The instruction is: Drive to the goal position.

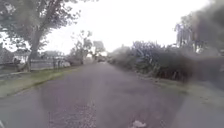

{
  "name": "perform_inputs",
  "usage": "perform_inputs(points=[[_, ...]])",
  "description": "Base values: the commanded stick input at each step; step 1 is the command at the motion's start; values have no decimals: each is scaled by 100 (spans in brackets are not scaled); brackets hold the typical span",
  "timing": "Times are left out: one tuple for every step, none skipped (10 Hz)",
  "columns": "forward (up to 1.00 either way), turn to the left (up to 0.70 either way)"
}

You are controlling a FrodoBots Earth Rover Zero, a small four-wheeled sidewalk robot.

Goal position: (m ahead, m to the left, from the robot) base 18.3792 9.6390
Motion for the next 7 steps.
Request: perform_inputs(points=[[70,0],[70,0],[70,0],[70,2],[70,8],[70,14],[70,14]])
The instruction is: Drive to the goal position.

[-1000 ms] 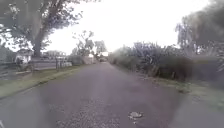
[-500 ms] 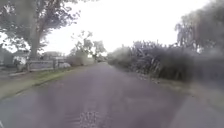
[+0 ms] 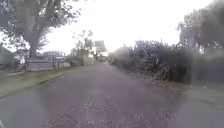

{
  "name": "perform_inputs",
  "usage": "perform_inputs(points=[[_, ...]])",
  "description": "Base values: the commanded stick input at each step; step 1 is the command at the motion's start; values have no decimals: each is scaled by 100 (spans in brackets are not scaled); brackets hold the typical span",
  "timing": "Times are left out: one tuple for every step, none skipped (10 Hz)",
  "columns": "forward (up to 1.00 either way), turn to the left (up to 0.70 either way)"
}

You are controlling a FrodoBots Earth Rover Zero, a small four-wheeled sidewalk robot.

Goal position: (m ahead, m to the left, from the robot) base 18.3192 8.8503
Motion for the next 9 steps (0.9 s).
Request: perform_inputs(points=[[70,14],[70,0],[70,0],[70,0],[70,0],[70,0],[70,0],[70,0],[70,0]])
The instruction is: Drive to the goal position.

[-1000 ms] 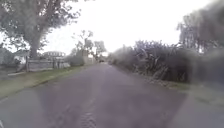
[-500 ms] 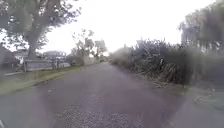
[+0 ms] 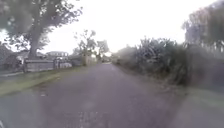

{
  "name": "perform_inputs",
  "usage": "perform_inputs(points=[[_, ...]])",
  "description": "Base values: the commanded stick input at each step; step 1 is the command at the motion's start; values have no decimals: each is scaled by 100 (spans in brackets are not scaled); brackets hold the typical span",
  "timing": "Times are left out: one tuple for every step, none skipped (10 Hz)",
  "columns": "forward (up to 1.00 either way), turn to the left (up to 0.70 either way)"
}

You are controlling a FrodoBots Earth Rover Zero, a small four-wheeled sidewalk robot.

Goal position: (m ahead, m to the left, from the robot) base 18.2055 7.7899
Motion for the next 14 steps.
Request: perform_inputs(points=[[70,0],[70,0],[70,0],[70,0],[70,0],[70,0],[70,0],[70,0],[70,-5],[70,-10],[70,-14],[70,-14],[70,-14],[70,-14]])
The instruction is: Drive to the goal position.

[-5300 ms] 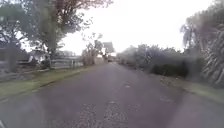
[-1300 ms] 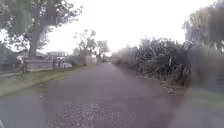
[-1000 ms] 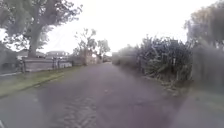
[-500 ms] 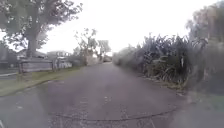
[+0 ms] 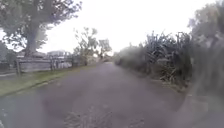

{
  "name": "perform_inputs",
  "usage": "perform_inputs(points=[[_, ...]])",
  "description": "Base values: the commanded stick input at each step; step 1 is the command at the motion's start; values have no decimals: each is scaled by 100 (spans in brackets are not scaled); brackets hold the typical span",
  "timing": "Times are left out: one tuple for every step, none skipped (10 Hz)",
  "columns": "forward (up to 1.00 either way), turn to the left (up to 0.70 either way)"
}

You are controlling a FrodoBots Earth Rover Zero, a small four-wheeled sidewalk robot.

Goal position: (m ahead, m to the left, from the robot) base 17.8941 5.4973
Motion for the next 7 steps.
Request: perform_inputs(points=[[70,-14],[70,-14],[70,-14],[70,-14],[70,-14],[70,-14],[70,0]])
